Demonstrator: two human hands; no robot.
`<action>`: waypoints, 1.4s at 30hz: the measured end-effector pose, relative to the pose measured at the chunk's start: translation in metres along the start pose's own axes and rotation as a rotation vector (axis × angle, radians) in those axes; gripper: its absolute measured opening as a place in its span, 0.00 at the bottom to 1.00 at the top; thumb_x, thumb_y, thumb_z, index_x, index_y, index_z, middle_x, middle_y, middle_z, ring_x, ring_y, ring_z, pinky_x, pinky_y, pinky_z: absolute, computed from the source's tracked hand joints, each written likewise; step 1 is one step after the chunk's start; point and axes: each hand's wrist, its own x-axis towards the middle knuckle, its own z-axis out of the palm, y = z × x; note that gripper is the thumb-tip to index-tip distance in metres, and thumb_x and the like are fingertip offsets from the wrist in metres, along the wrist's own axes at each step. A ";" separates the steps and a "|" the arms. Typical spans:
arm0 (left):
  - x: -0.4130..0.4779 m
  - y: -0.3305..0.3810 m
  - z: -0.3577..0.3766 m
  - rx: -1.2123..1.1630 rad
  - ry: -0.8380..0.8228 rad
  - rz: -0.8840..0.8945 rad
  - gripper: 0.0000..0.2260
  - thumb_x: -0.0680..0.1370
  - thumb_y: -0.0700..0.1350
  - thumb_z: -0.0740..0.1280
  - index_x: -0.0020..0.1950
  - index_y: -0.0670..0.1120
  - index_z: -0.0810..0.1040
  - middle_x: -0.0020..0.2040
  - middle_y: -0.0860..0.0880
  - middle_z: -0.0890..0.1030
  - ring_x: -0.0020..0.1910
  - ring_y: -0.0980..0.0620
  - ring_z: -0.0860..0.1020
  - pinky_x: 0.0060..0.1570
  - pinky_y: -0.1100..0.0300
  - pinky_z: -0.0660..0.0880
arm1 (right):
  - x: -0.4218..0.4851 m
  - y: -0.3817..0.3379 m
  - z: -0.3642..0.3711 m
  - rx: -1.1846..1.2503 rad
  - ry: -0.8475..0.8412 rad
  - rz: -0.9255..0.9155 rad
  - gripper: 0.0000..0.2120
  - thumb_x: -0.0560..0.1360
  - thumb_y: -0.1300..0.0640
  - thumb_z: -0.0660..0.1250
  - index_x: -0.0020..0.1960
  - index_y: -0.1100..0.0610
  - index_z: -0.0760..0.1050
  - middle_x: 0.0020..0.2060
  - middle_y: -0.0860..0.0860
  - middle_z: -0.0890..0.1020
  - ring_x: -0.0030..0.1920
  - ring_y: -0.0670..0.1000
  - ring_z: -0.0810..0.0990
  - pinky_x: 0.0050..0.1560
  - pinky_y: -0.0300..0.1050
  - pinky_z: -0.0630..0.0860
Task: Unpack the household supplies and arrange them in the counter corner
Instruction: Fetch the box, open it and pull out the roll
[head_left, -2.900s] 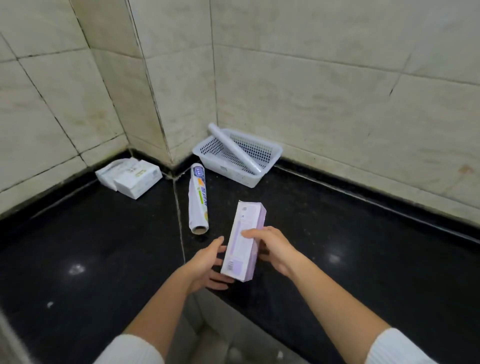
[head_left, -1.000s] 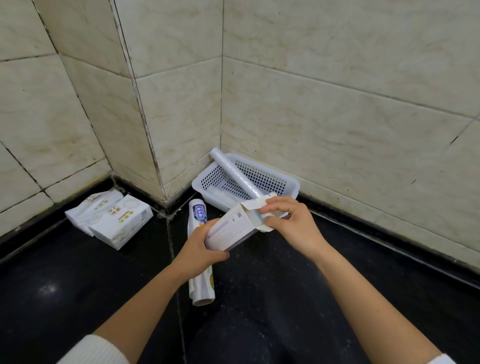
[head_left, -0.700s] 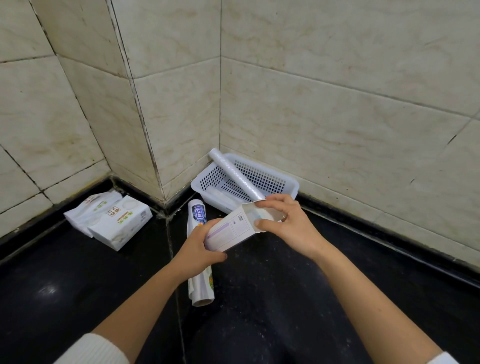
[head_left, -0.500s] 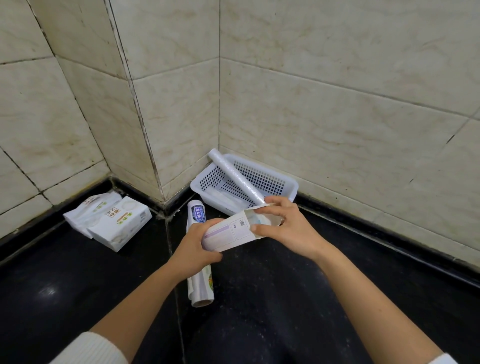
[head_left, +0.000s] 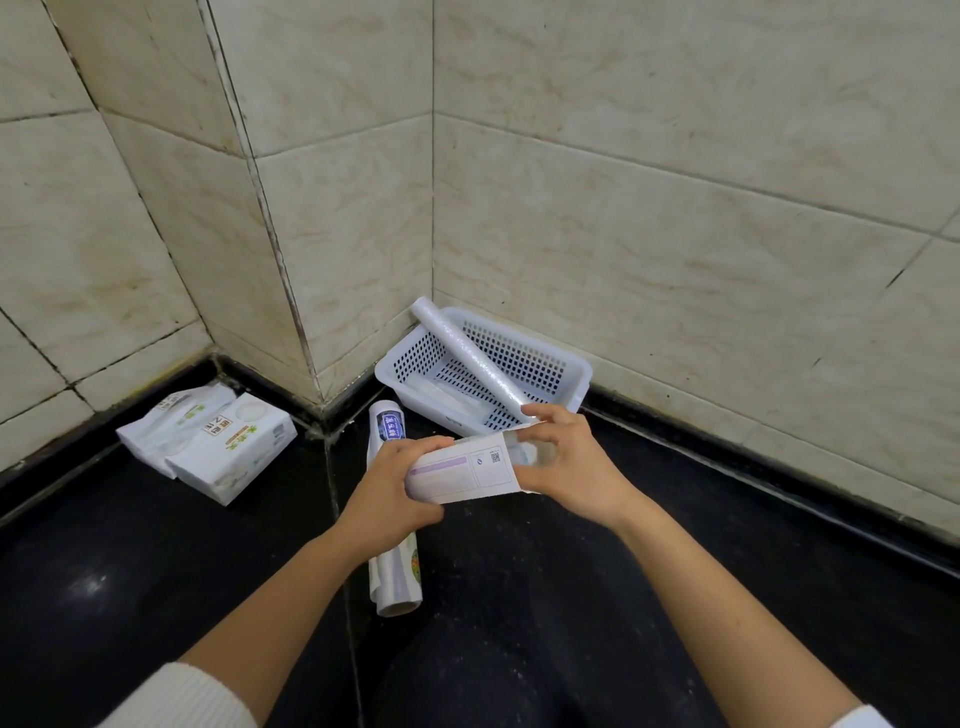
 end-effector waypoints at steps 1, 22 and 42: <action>0.001 0.000 0.000 0.011 -0.003 0.000 0.33 0.62 0.40 0.72 0.62 0.66 0.71 0.57 0.61 0.69 0.57 0.62 0.72 0.55 0.61 0.73 | 0.002 0.002 0.001 -0.030 -0.020 0.005 0.23 0.67 0.51 0.76 0.62 0.53 0.80 0.69 0.44 0.66 0.71 0.48 0.57 0.72 0.61 0.61; 0.012 -0.011 -0.012 0.196 0.064 -0.007 0.33 0.64 0.42 0.72 0.63 0.67 0.69 0.60 0.61 0.65 0.53 0.60 0.73 0.42 0.70 0.69 | -0.006 0.040 -0.031 0.160 0.088 0.095 0.03 0.66 0.63 0.77 0.38 0.58 0.85 0.54 0.47 0.76 0.47 0.39 0.78 0.39 0.28 0.74; 0.027 -0.004 -0.012 0.330 0.126 0.116 0.33 0.65 0.40 0.73 0.67 0.62 0.69 0.66 0.54 0.65 0.59 0.53 0.72 0.52 0.56 0.75 | -0.011 0.042 -0.047 0.209 -0.350 0.131 0.06 0.77 0.58 0.69 0.47 0.60 0.81 0.38 0.56 0.85 0.38 0.52 0.84 0.40 0.45 0.81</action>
